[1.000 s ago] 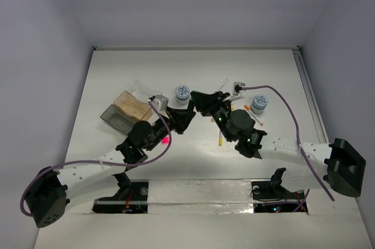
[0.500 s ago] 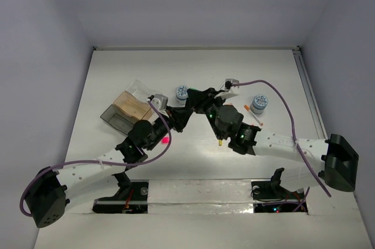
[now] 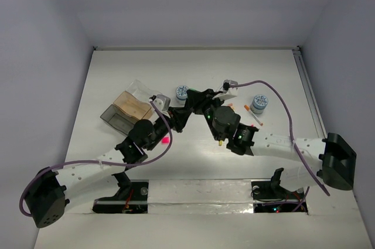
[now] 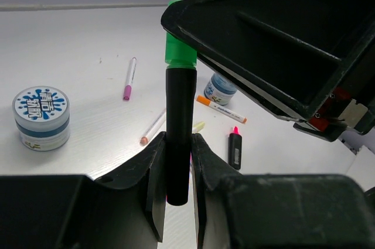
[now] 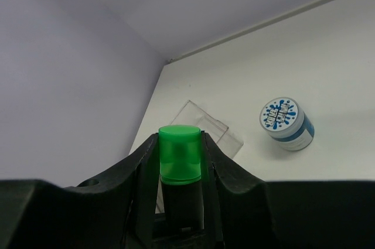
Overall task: Sort the stationery into containers
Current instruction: Close the pen cap on the pen.
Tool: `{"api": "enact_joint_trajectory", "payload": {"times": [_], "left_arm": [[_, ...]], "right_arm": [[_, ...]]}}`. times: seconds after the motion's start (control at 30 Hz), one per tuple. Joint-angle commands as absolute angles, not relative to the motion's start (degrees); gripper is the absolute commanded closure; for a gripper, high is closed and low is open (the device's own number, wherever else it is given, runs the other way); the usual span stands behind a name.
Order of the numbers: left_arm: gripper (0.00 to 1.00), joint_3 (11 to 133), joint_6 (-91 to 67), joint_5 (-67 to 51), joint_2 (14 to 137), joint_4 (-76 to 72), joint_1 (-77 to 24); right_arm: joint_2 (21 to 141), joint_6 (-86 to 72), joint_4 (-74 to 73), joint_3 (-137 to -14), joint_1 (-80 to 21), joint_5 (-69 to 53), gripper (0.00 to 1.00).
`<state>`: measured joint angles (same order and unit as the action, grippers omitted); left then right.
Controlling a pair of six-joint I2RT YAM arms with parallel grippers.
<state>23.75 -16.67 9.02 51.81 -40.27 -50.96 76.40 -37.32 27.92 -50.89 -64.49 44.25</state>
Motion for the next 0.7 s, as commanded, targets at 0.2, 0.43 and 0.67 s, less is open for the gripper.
{"api": "enact_joint_trajectory", "payload": {"times": [0.2,0.43,0.67], "left_arm": [[1.0,32.3,-15.6,9.0,47.1,-50.4,-49.8],[1.0,33.6,-17.5,9.0,45.5,-50.0,-49.8],[1.0,34.8,-17.2,9.8,47.2,-51.6,-49.8]], "right_arm": [[71.6,-33.6,28.6,-38.7,-69.1,27.8,1.0],[70.8,-34.4,31.7,-36.8,-69.1,23.0,1.0],[74.5,-39.0,35.2,-36.9,-71.1,22.3,1.0]]}}
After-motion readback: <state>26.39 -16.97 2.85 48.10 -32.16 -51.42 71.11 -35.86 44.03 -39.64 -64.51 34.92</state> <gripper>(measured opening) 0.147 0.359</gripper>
